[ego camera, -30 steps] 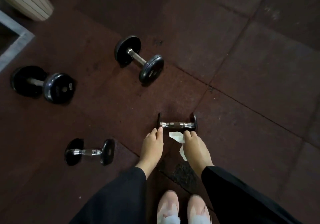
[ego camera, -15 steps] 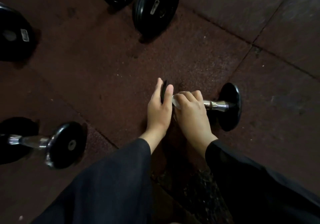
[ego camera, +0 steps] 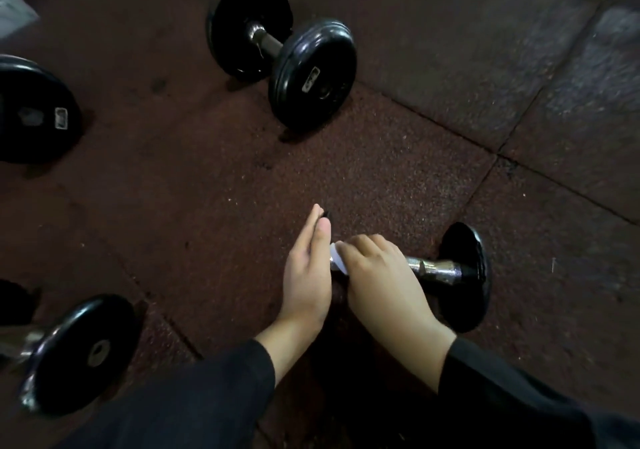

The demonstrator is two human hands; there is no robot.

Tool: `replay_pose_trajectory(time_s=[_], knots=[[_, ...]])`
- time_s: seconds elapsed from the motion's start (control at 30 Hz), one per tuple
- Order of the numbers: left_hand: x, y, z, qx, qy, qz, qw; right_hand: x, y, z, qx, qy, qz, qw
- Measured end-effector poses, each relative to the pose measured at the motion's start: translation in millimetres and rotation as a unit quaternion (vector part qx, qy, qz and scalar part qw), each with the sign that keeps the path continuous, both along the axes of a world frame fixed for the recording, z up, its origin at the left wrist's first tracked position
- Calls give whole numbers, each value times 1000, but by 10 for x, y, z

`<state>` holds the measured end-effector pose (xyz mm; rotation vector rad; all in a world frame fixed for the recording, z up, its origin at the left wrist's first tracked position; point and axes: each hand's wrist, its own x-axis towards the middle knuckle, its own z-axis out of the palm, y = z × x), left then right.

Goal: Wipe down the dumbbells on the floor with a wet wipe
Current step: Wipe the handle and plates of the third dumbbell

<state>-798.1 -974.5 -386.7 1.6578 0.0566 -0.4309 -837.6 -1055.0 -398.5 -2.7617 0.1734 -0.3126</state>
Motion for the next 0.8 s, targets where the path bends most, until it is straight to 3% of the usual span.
replay_pose_trajectory(time_s=[0.2, 0.47, 0.67, 0.8], knots=[[-49, 41, -10, -7, -5, -6, 1000, -112, 62, -17, 0, -9, 32, 999], [-47, 56, -4, 21, -18, -29, 999, -19, 82, -12, 19, -17, 0, 1000], [-74, 58, -3, 24, -28, -24, 999, -117, -50, -37, -8, 20, 2, 1000], [-60, 59, 2, 20, -19, -26, 999, 110, 30, 173, -3, 111, 26, 993]])
